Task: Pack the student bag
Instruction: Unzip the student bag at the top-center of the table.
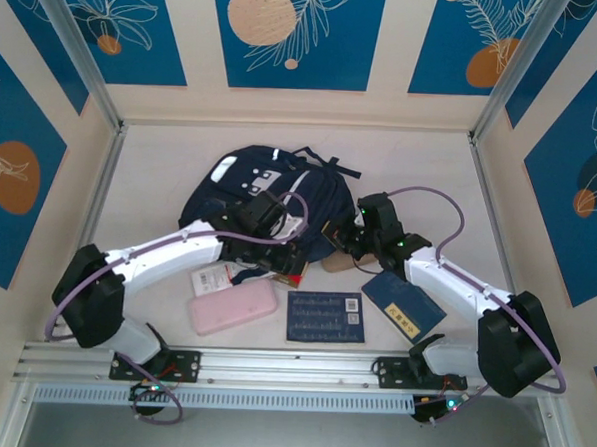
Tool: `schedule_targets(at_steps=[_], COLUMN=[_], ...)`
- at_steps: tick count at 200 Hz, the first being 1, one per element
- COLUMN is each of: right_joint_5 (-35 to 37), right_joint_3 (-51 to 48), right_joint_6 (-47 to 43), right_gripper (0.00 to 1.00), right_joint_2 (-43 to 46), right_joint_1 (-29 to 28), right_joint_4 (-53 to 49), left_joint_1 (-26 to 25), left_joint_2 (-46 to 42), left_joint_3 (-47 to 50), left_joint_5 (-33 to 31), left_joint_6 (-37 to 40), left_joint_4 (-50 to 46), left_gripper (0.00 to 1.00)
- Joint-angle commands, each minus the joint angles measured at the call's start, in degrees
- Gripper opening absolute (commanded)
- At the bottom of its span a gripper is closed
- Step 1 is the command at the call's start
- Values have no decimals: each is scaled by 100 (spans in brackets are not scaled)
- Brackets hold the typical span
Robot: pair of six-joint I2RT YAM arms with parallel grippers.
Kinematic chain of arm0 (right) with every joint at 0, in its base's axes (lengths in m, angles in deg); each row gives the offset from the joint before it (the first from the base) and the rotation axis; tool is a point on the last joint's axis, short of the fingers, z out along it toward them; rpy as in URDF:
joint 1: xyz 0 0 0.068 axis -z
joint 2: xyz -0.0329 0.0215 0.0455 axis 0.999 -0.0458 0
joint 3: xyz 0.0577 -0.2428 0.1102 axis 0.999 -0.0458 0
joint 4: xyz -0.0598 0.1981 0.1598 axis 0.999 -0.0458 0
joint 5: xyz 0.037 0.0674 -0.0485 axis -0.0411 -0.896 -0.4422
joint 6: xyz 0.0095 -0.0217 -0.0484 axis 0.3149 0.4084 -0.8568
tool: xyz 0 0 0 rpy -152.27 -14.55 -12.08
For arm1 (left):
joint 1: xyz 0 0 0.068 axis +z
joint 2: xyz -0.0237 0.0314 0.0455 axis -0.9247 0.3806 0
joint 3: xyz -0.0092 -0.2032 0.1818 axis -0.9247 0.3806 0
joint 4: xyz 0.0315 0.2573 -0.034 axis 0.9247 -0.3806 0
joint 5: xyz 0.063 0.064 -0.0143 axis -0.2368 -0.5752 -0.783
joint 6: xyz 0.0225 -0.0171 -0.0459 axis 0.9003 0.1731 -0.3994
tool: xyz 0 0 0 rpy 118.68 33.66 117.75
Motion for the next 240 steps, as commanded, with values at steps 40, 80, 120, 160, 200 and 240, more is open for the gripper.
schedule_targets(at_steps=[40,80,120,160,200,240], right_joint_5=[-522,-692,-522,-421,68,796], right_joint_3=[-206,-527,-397,-367,-392,-504], right_joint_6=[-450,-736,-1471,-2253,-2772,-3625], right_gripper=[9,65,69,46,40,48], right_joint_2=[115,460,787,1058,986,611], right_joint_1=[43,470,567,301,-695,-1543], right_joint_4=[43,-174,-928,-1421,-1307,-538], left_joint_1=[-57,-54,28,158,480,886], left_joint_2=[374,443,52,-392,-1071,-1426], left_joint_3=[-327,-365,-417,-169,267,556], left_joint_5=[212,189,289,144,-413,-545], left_joint_6=[-12,199,430,481,174,-59], left_joint_4=[551,329,69,-265,-263,-238], left_gripper=[31,54,63,63,62,61])
